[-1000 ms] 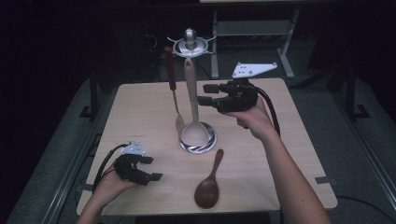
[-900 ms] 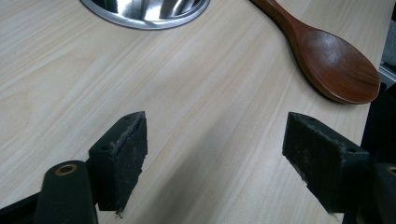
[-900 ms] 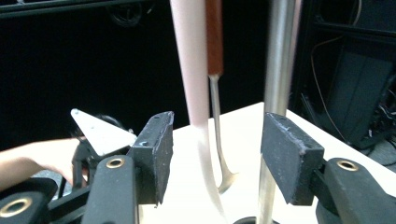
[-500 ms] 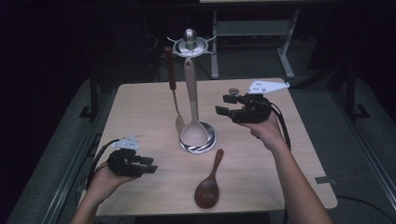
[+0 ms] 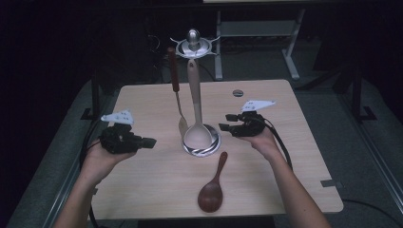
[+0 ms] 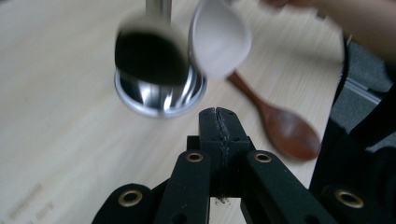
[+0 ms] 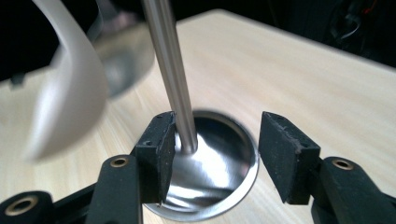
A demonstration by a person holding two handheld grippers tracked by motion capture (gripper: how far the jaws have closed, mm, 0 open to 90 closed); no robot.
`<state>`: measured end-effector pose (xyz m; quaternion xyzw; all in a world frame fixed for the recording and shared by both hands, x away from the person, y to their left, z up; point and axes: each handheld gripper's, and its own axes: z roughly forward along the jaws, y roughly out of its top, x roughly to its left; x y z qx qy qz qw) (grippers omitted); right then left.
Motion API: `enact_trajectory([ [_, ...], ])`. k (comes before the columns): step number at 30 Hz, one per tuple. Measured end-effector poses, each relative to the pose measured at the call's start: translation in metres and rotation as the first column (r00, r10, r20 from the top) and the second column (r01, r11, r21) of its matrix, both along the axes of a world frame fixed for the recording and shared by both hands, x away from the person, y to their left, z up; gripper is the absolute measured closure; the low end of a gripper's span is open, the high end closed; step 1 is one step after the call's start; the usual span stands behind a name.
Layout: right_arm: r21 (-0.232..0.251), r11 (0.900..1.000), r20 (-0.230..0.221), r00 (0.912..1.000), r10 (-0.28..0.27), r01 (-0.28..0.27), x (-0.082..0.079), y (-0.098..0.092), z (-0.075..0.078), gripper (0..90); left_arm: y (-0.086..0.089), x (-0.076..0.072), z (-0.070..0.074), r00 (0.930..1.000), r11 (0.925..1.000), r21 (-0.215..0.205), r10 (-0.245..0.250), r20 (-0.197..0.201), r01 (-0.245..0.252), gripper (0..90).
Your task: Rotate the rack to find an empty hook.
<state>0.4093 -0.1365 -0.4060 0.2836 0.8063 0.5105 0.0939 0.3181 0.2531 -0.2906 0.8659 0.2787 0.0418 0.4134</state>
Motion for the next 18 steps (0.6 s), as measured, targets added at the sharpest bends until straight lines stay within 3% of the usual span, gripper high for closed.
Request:
enact_trajectory([
  [3, -0.035, 0.999, -0.008, 0.9994, 0.034, -0.034, 0.006, 0.011, -0.016, 47.6, -0.006, 0.009, 0.02, 0.9995, 0.9998, -0.004, -0.022, 0.022, 0.022, 90.0],
  [9, -0.034, 0.996, -0.011, 0.9969, 0.078, -0.079, 0.013, 0.036, -0.039, 50.3, -0.017, 0.026, 0.06, 0.997, 0.9976, -0.036, -0.057, 0.052, 0.059, 90.0],
  [11, -0.03, 0.996, -0.011, 0.9963, 0.086, -0.086, 0.015, 0.043, -0.046, 51.1, -0.022, 0.032, 0.074, 0.995, 0.9969, -0.027, -0.072, 0.069, 0.074, 90.0],
  [18, -0.021, 0.994, -0.018, 0.9943, 0.105, -0.106, 0.019, 0.063, -0.063, 57.4, -0.033, 0.043, 0.11, 0.9907, 0.9948, -0.041, -0.088, 0.104, 0.093, 90.0],
])
